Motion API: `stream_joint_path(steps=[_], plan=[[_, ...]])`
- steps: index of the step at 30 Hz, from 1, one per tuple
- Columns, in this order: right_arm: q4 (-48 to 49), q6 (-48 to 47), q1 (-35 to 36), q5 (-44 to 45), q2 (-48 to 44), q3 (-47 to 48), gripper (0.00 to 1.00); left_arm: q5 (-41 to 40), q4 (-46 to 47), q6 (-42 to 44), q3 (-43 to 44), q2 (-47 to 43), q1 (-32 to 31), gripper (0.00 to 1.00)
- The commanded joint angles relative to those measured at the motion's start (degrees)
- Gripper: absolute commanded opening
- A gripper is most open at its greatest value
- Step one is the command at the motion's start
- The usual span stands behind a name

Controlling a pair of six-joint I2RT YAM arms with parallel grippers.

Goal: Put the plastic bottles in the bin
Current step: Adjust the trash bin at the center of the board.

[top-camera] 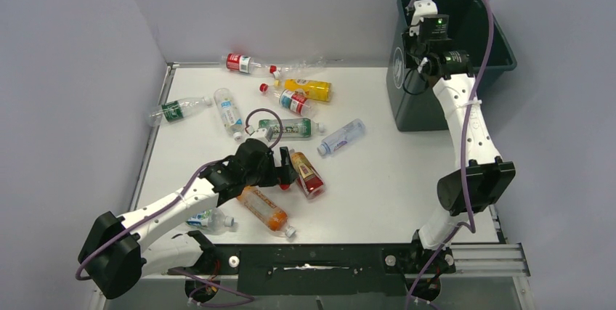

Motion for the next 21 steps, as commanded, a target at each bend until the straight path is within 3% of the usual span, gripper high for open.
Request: stream_joint_path(steps=[1, 3, 6, 13, 21], plan=[[-2.2, 3.0, 0.8, 2.6, -4.1, 2.6, 0.24, 0.9, 3.7, 0.2, 0.2, -1.3, -0.2, 0.98], [-1.9, 3.0, 0.8, 3.4, -3.8, 2.6, 0.33, 1.0, 3.9, 0.3, 0.3, -1.1, -0.2, 0.98], [-1.9, 2.7, 0.6, 5.2, -2.6, 3.8, 0.57, 1.1, 4.6, 0.3, 0.3, -1.1, -0.2, 0.98], [-2.6, 2.0, 0.1, 9.4, 0.5, 10.3, 0.98, 0.5, 5.2, 0.6, 0.4, -1.8, -0.3, 0.98], [0.5, 3.3, -0.4, 11.9, -2.5, 12.6, 0.98, -1.4, 5.1, 3.1, 1.6, -3.9, -0.2, 0.98]])
